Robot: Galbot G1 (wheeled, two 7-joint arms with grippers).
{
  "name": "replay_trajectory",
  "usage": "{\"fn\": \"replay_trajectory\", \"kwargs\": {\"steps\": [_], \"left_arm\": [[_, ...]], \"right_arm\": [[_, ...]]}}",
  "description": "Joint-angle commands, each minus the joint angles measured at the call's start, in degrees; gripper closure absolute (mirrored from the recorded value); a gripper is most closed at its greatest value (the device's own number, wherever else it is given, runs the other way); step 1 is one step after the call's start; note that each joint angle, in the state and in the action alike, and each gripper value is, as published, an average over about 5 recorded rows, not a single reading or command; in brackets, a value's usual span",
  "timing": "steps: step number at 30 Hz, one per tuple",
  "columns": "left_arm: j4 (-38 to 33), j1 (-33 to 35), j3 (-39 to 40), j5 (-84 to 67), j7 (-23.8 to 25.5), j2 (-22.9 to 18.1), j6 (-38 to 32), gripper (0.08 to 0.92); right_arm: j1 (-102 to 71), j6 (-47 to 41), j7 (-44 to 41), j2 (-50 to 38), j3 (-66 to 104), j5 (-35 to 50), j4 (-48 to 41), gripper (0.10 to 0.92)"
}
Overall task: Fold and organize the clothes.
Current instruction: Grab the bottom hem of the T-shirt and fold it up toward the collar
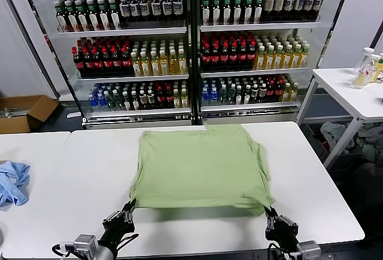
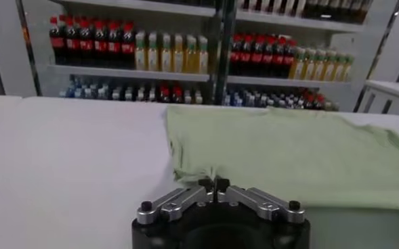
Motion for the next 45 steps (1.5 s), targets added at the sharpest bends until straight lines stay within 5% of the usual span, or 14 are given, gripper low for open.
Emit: {"fn": "replay_trajectory", "kwargs": {"steps": [1,17,39,45], "left_arm": [[4.07,-5.7,0.44,-3.51,0.07,2.96,-0.89,0.916],[17.3,-20.25,5.29,-1.54,-0.26,6.26,-0.08,0.916],[26.02,-29.32,9.62,0.45,-0.57,5.37,-1.21,0.916],[27.34,-29.54,9.51,0.69,-1.29,4.22,-1.65,0.814]], "right_arm": [[12.73,-0.36,0.03,-1.89,-2.1,1.26,-6.02,0.901],[27.55,-0.3,-1.76,-1.96,-11.65,-3.37,-19.1,0.901],[29.3,-1.58,-3.27,0.72,-12.63,-7.41,-23.46,0.901],[28.91,-3.57,-4.9,1.42,-13.13,-10.07,-23.81,0.812]]}}
